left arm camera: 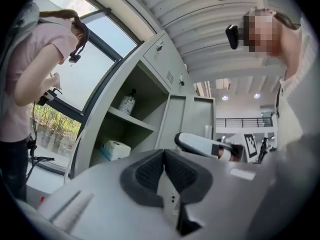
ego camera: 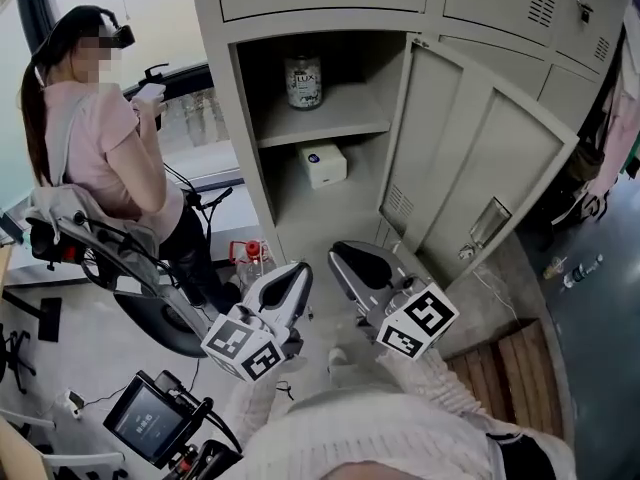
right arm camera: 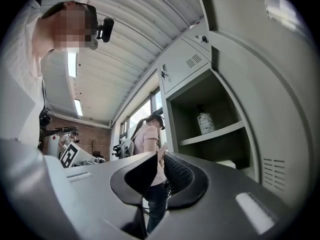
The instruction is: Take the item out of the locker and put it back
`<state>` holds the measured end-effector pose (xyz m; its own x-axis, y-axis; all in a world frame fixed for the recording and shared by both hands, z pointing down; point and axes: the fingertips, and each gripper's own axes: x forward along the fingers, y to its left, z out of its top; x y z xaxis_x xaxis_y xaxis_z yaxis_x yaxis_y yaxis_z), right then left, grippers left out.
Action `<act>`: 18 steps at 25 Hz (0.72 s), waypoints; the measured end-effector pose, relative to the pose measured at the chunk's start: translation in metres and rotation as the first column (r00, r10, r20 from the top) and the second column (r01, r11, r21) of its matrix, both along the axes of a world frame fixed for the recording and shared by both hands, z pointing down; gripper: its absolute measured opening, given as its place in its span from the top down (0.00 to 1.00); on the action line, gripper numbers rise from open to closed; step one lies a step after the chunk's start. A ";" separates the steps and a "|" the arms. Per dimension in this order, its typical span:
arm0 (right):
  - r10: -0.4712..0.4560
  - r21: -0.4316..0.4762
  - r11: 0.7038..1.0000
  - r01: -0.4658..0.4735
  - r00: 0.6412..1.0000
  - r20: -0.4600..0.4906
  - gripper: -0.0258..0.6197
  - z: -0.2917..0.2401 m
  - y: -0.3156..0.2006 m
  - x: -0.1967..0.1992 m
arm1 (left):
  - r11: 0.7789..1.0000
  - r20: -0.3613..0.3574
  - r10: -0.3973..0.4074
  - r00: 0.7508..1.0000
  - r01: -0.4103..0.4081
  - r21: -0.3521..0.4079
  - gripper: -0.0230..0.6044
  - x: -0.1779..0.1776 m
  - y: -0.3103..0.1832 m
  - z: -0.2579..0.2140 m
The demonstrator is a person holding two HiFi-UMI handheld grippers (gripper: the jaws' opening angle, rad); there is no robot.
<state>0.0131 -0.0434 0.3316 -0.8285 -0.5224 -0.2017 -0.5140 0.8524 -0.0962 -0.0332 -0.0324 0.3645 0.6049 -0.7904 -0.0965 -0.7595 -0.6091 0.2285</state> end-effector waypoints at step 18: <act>-0.041 0.034 0.999 0.041 0.999 0.020 0.96 -0.025 -0.118 -0.013 | 0.994 0.022 -0.065 0.998 0.063 0.087 0.95 -0.005 -0.129 -0.036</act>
<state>0.0000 -0.1615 0.3063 -0.8446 -0.4807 -0.2356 -0.4767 0.8756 -0.0776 -0.0379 -0.1612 0.3284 0.5564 -0.8170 -0.1512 -0.8023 -0.5756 0.1580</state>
